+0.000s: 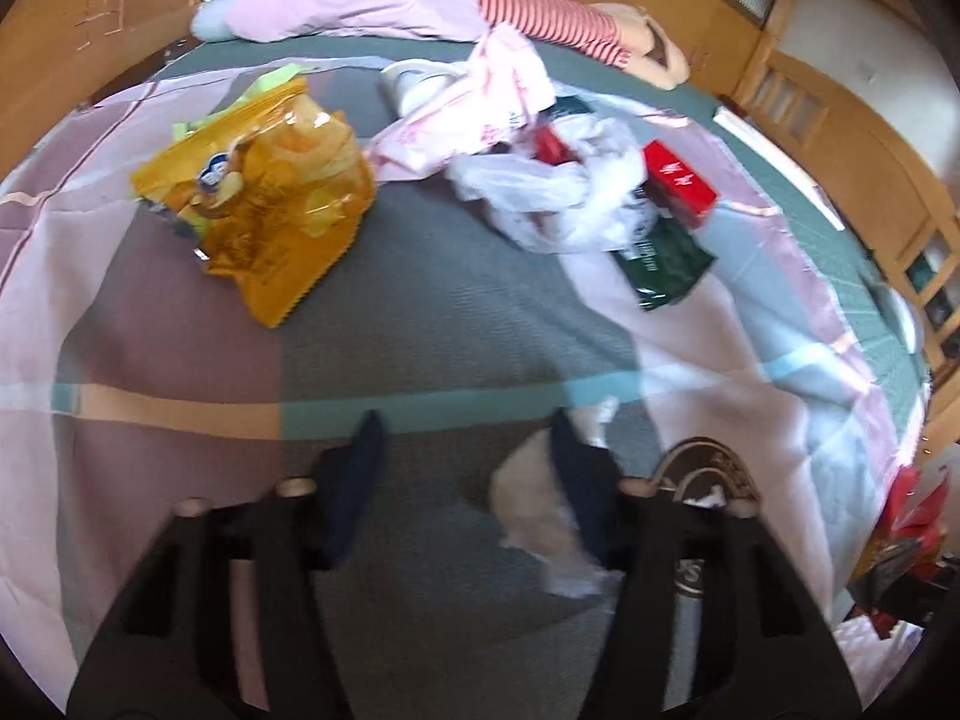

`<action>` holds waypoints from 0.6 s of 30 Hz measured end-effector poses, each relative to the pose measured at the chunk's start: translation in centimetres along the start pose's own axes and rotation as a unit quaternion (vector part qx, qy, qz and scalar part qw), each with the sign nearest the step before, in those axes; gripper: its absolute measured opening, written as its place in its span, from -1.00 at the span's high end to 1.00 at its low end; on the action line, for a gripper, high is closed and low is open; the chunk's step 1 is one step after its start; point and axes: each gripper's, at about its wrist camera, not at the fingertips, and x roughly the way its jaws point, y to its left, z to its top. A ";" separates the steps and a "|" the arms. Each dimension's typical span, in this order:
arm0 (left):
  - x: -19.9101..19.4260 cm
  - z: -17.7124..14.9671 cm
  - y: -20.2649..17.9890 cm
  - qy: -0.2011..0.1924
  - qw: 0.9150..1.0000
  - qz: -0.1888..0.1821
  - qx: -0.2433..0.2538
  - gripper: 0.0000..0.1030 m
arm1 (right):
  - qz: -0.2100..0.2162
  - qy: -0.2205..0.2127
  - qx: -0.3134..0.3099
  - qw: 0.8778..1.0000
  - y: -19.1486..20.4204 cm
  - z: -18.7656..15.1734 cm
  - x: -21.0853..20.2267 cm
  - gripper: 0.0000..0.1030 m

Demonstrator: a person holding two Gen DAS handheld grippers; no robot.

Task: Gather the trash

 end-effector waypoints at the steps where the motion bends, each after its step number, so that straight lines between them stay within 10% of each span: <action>1: 0.1 0.1 0.1 0.000 1.000 -0.006 0.001 0.36 | -0.001 -0.003 0.010 1.000 -0.3 -0.2 0.0 0.66; 6: -1.8 -0.8 0.2 -0.022 1.000 0.002 0.018 0.95 | -0.021 -0.016 0.032 0.999 -1.0 -0.8 -0.4 0.66; 18: -10.1 -4.5 1.0 -0.118 0.993 0.004 -0.022 0.98 | -0.014 -0.107 0.006 0.994 -0.3 -2.3 -7.7 0.66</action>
